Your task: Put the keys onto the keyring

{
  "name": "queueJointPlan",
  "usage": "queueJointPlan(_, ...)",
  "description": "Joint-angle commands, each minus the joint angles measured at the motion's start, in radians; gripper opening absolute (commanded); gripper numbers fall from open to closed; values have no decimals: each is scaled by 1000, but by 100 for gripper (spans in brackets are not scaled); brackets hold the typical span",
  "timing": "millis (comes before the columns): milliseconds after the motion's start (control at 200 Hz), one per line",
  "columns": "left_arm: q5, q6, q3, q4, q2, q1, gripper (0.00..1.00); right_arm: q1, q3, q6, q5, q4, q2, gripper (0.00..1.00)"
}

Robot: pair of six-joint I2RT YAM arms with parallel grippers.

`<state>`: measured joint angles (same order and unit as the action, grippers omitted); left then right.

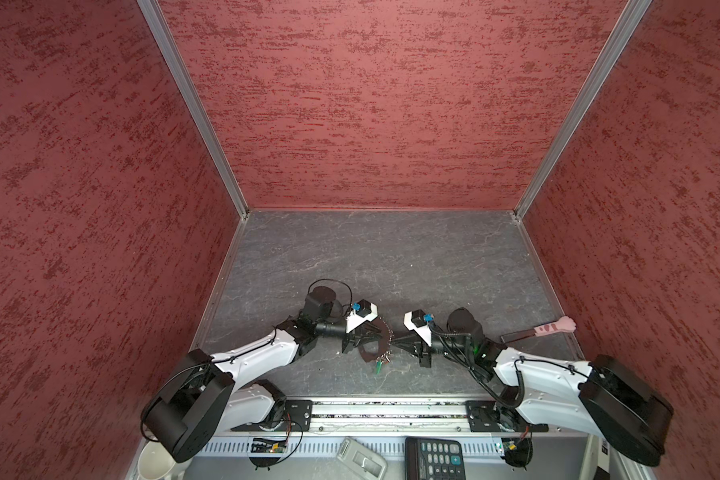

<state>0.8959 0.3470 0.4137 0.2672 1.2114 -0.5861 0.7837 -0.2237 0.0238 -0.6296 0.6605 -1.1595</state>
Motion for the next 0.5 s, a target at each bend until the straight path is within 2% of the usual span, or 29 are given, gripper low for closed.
queueJointPlan(0, 57, -32, 5, 69, 9, 2, 24, -3, 32, 79, 32, 243, 11, 0)
queueJointPlan(175, 76, -26, -3, 81, 11, -4, 27, -3, 59, 109, 67, 389, -25, 0)
queueJointPlan(491, 78, -48, -3, 134, 42, -17, 27, -1, 58, 168, 35, 634, -185, 0)
